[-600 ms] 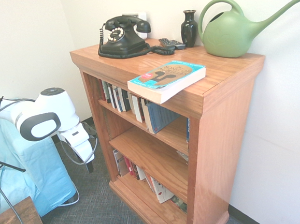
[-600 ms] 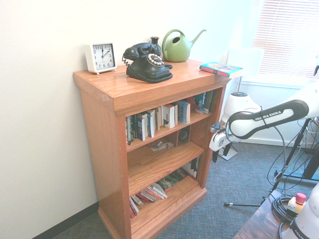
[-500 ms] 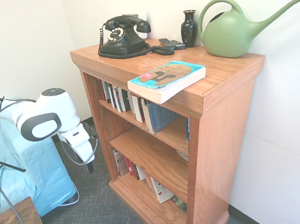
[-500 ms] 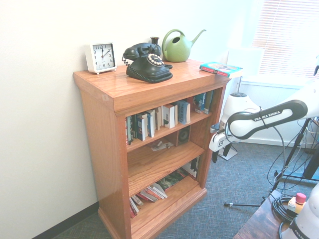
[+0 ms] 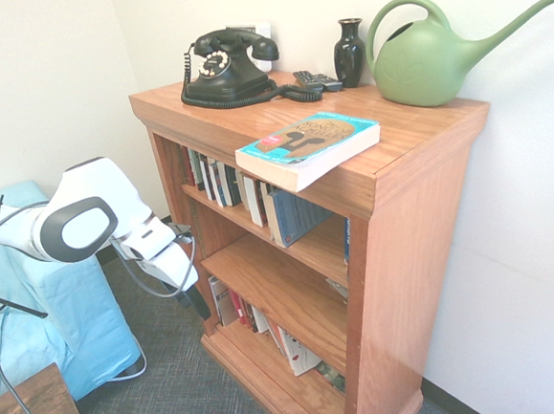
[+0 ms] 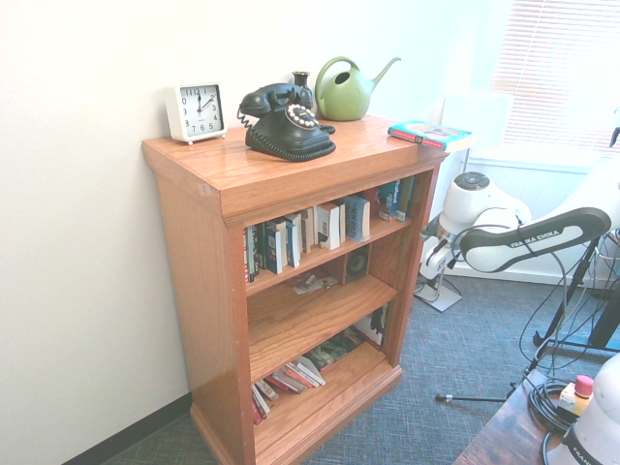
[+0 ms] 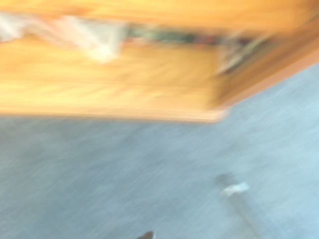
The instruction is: Organize the shelf
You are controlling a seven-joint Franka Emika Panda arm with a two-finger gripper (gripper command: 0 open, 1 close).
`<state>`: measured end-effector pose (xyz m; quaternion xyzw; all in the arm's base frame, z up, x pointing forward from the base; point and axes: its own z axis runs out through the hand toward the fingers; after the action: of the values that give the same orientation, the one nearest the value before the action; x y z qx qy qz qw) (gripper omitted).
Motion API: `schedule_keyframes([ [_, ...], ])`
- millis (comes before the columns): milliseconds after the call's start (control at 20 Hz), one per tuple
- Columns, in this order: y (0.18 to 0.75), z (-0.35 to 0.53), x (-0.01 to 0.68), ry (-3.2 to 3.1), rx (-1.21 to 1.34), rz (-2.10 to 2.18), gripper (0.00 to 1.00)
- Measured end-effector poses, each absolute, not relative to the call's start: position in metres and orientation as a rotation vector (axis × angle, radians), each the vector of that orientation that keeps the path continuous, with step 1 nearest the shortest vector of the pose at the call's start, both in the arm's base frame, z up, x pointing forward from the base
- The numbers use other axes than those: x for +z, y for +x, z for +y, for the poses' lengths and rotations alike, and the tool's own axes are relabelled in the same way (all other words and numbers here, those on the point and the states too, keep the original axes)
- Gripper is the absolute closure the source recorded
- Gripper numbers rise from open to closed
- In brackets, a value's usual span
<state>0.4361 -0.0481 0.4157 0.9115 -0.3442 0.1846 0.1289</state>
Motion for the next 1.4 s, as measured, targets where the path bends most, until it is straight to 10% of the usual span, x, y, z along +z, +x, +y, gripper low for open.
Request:
schedule_keyframes([
  [1400,0.448,-0.067,0.605,1.89,1.285,-0.328,0.0],
])
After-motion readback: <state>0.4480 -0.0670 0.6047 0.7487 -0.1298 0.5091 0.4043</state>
